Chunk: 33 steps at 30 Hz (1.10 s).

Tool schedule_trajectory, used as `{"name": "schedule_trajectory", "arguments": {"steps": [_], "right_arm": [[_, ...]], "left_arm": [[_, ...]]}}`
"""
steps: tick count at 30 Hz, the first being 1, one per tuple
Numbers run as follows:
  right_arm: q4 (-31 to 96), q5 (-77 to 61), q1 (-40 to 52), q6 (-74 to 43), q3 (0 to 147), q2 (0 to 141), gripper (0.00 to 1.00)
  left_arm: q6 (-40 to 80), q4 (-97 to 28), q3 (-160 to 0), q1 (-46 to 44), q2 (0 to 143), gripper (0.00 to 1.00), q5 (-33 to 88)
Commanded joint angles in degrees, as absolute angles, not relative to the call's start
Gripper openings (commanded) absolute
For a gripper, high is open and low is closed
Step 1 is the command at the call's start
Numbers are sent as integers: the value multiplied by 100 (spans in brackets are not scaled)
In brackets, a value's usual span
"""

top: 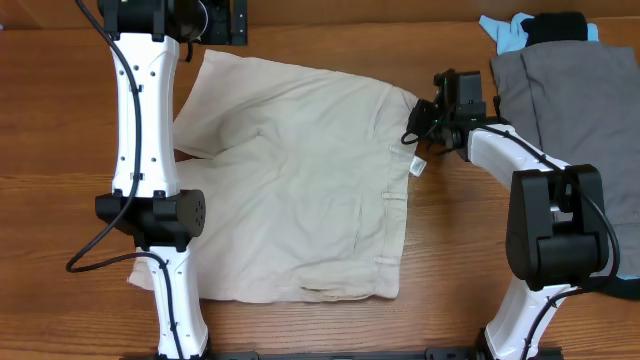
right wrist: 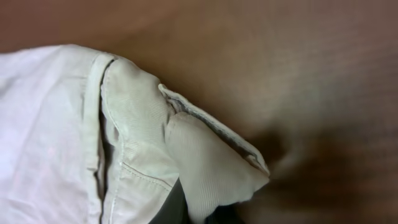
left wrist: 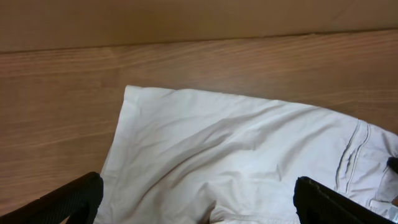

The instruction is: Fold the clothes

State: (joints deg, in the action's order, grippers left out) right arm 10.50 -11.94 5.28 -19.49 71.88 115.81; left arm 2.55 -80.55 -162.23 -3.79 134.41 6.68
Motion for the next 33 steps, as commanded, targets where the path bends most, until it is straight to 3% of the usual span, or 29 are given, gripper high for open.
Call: {"name": "schedule_trajectory", "arguments": {"steps": [1,11,12,14,16,17,27,33], "right_arm": [[642,-1011,478,-1811,7214,11607,4],[152,-674,473,-1745,7679,11625,4],[187,-580,473,-1743,7769,11640,12],[263,-539,462,-1750,7811,11642,55],[443,-615,436,-1754,7865,11638,91],[637,-755,410,-1754,7940,11622,100],[3177,-1389,255,-1756,8447,9944,100],[4987,-2191,255,-1758,8447,8420,100]], "left_arm": [[123,-7953,-16210,-412,13472,100,703],[123,-7773,-16210,-412,13472,100,703],[123,-7769,-16210,-414,13472,100,703],[123,-7773,-16210,-414,13472,100,703],[115,-7784,-16210,-414,13472,100,703],[71,-7800,-16210,-414,13472,100,709],[-104,-8680,-16217,-416,12960,100,711],[556,-9682,-16116,-416,12376,100,403]]}}
